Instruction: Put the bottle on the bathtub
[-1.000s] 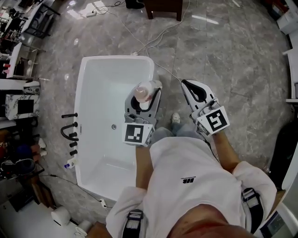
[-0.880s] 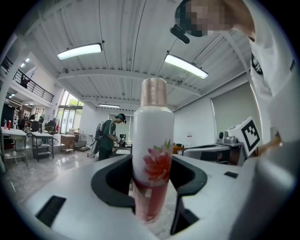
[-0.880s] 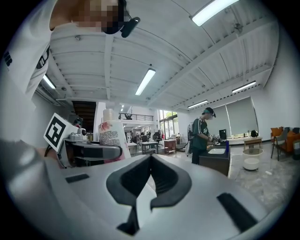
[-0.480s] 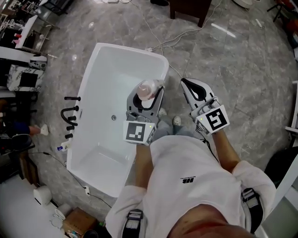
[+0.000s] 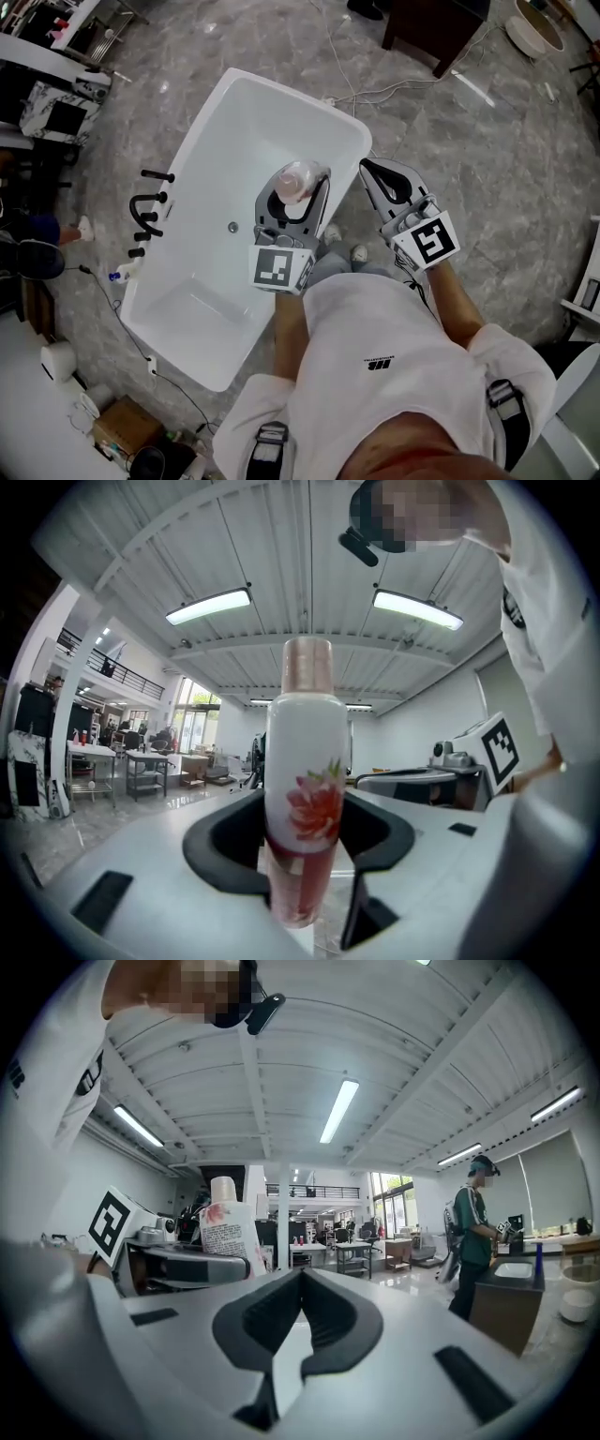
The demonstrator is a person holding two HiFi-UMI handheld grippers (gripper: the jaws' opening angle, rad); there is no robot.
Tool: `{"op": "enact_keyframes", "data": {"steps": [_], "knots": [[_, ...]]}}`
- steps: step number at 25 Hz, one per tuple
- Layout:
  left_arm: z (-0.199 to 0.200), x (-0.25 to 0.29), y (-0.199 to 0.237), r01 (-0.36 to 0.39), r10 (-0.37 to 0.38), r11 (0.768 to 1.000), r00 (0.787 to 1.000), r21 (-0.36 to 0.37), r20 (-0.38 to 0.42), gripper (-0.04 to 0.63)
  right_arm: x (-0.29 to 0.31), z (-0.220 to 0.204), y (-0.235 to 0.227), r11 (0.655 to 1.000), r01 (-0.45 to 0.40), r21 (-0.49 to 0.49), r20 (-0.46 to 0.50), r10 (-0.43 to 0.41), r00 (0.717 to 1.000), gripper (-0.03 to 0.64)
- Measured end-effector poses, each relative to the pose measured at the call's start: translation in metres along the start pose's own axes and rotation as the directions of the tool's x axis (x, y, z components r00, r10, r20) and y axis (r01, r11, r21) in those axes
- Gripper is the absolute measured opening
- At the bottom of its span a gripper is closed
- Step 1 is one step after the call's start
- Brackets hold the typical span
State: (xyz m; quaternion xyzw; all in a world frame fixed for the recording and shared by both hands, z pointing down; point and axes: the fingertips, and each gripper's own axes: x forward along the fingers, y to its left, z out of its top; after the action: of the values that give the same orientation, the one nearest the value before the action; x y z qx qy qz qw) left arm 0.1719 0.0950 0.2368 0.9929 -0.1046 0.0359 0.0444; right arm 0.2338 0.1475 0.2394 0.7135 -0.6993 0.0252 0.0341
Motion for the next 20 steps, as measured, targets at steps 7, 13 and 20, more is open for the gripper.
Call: {"op": "enact_keyframes", "data": {"steps": [7,13,20], "knots": [[-0.002,-0.004,0.084,-0.088,0.088,0.996,0.996,-0.001,0.006,0.221,0.089,0.008,0.020,0.996,-0.085,-0.019,-0.001,0.085,0.996,-0.008],[0.001,-0.008,0.141,-0.179,0.179,0.984,0.984,-0.011,0.015,0.221,0.150,0.010,0.037,0.982,-0.184,-0.036,-0.014,0.183,0.983,-0.008],[0.000,-0.022,0.193,-0.336,0.336,0.942,0.942,-0.019,-0.003,0.221,0.207,0.013,0.052,0.945,-0.324,-0.041,-0.017,0.324,0.946,-0.008]]}}
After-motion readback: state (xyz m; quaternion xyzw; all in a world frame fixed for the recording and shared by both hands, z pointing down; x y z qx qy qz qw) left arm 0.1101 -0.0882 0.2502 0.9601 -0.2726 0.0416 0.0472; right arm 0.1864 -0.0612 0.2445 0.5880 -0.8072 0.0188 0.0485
